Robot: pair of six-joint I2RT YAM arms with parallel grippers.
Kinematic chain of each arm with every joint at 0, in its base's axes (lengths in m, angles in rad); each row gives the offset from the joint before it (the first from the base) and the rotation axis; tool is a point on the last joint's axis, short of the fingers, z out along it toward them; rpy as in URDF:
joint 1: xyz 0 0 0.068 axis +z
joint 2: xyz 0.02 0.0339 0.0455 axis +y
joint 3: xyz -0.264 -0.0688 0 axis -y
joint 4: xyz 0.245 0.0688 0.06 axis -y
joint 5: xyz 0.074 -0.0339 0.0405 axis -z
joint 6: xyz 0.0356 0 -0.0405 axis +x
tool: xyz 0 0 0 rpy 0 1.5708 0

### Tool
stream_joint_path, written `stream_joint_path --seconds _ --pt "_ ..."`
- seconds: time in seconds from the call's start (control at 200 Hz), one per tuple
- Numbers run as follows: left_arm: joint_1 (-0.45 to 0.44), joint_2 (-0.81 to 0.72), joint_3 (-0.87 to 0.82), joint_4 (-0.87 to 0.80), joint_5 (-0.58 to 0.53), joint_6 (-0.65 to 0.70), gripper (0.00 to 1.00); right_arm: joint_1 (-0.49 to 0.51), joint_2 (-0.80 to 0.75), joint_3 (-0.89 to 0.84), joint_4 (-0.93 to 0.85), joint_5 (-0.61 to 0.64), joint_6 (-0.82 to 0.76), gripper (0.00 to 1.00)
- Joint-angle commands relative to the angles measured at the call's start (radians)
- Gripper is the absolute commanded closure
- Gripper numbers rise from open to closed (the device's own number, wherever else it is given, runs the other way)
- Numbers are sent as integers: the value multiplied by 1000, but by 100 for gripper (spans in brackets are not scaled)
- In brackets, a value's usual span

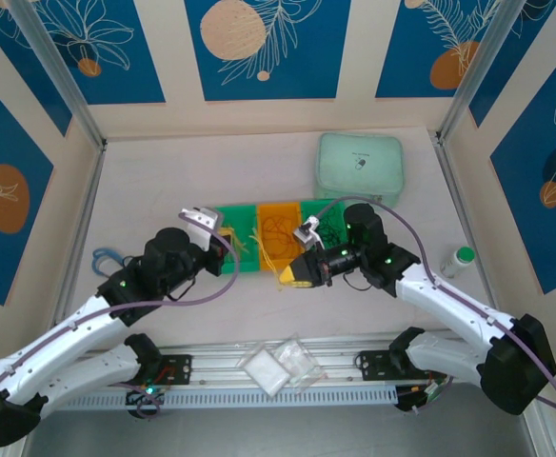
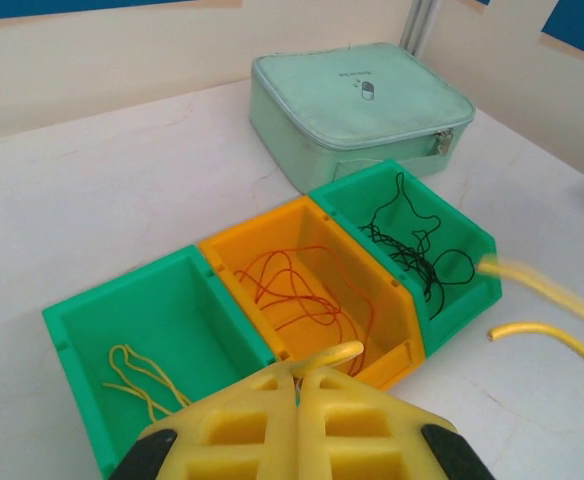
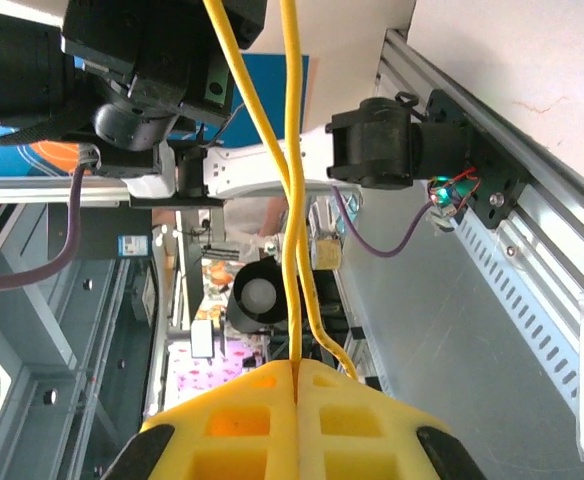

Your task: Untangle the cables

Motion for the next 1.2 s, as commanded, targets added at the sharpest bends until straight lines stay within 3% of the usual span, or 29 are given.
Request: stream_joint_path --seconds 0.0,0.205,0.515,0.955,1.196 --pt "1 2 58 -59 -38 21 100 -35 -48 -7 -86 26 -48 100" --pt "12 48 177 -226 -45 17 100 -120 -93 72 -296 105 -205 100" --pt "86 177 405 -449 4 -7 100 -196 -11 251 -521 277 -448 100" --pt "379 440 563 -493 539 -18 100 -217 80 330 -486 274 -493 100" --pt "456 594 631 -537 678 -8 100 -219 78 310 -427 246 -474 100"
